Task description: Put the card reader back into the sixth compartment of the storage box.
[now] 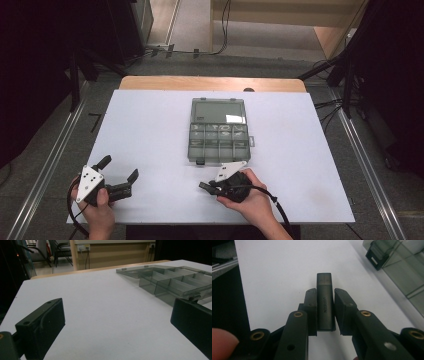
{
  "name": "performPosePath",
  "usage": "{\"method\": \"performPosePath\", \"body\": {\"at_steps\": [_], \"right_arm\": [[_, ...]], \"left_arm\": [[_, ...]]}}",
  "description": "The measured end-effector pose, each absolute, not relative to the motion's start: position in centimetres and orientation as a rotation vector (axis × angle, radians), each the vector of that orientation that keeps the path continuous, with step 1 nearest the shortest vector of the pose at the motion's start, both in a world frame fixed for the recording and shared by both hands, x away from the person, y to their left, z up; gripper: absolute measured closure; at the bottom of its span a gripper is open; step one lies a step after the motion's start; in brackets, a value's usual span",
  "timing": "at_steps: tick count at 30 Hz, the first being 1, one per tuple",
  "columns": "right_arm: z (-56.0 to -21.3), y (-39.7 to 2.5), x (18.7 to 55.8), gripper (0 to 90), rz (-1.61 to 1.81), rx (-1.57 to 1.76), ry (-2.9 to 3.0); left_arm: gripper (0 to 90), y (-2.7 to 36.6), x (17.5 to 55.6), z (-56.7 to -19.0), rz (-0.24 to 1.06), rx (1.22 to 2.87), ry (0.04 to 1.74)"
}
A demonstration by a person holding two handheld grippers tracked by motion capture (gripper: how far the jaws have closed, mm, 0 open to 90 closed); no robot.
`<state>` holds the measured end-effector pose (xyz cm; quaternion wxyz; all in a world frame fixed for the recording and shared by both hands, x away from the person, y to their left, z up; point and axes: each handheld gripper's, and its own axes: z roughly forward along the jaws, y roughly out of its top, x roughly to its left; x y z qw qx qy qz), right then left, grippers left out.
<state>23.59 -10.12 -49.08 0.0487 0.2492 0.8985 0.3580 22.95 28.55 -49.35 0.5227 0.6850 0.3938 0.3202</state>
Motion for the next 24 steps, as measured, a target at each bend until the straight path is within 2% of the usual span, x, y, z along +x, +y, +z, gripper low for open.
{"method": "performPosePath", "body": {"at_steps": [24], "right_arm": [[-47.5,-11.1,25.5,71.3,1.135,0.824,2.703]], "left_arm": [[0.0,28.5,23.0,-49.4,0.764,1.639,0.944]]}}
